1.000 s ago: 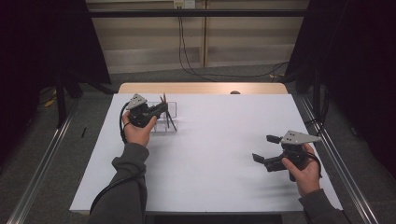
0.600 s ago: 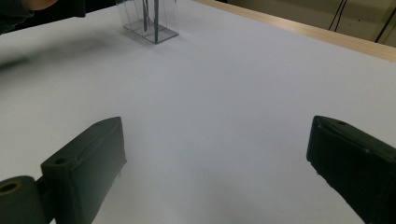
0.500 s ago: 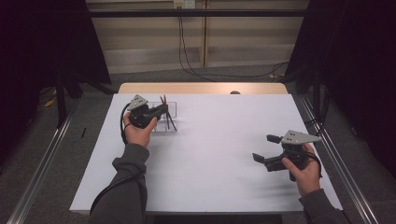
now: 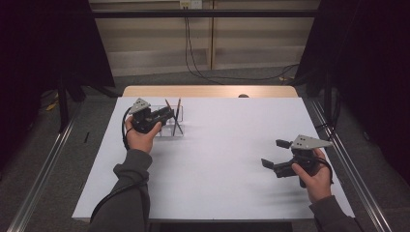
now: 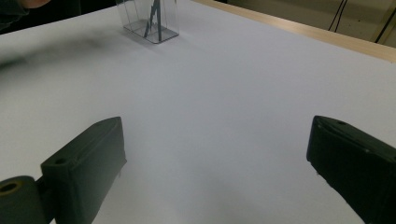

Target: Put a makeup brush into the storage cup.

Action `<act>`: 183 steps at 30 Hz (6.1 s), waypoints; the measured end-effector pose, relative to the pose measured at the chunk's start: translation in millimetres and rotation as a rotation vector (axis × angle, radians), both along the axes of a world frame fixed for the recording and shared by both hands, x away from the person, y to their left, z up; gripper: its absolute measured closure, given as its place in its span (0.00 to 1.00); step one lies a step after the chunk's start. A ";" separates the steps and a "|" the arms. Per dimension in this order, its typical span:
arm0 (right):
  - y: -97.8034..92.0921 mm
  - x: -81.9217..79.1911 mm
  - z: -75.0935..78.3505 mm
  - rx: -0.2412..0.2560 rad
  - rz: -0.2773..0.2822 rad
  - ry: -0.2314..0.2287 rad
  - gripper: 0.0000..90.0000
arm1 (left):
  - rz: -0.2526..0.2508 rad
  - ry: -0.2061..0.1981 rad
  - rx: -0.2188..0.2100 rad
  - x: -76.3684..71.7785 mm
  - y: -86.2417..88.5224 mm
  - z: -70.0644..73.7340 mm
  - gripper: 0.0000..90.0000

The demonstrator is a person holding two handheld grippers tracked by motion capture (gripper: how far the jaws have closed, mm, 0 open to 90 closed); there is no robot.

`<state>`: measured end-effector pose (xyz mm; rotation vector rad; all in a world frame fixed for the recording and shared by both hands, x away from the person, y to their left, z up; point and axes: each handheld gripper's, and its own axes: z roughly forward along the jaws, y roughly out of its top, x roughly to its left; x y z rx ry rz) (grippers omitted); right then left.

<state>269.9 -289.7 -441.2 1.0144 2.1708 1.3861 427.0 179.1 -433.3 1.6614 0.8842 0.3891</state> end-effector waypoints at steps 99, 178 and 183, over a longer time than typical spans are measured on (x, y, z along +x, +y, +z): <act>0.9 -0.1 -0.3 0.000 0.003 0.000 0.05 | -0.113 0.008 0.060 -48.0 16.1 3.4 0.12; -4.3 -3.0 1.1 0.003 -0.011 -0.009 0.05 | -0.170 0.055 0.054 -85.9 40.6 -15.1 0.11; -4.9 -3.0 0.8 0.002 -0.012 -0.009 0.05 | -0.164 0.055 0.058 -88.3 43.4 -14.8 0.11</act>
